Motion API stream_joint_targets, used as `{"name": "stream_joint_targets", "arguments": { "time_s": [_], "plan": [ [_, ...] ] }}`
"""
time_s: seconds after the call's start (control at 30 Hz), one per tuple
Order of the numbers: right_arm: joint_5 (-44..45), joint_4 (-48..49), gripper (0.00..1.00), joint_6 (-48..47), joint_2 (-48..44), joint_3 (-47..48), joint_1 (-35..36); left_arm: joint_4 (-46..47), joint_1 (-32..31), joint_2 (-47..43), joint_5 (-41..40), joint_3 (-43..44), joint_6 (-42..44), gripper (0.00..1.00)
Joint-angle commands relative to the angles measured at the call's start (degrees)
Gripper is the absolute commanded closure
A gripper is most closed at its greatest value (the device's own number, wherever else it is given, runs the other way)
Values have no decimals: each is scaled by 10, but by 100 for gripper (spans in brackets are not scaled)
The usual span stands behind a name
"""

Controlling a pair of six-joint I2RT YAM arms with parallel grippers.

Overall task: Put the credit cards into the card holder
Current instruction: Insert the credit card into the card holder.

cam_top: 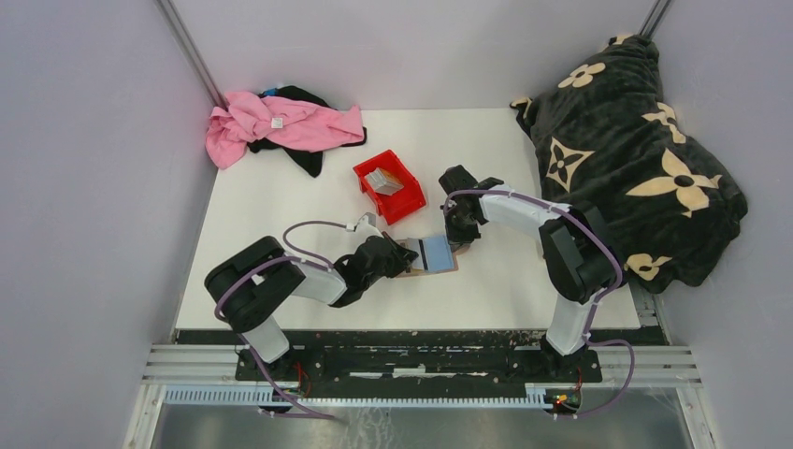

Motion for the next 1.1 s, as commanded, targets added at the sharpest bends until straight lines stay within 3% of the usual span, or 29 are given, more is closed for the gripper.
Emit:
{"name": "stream_joint_targets", "arguments": {
  "time_s": [0.0, 1.07],
  "plan": [
    [14, 10, 99, 4, 9, -1, 4, 10, -2, 16, -22, -5, 17, 97],
    [30, -8, 99, 0, 23, -1, 29, -27, -23, 62, -67, 0, 21, 97]
  ]
}}
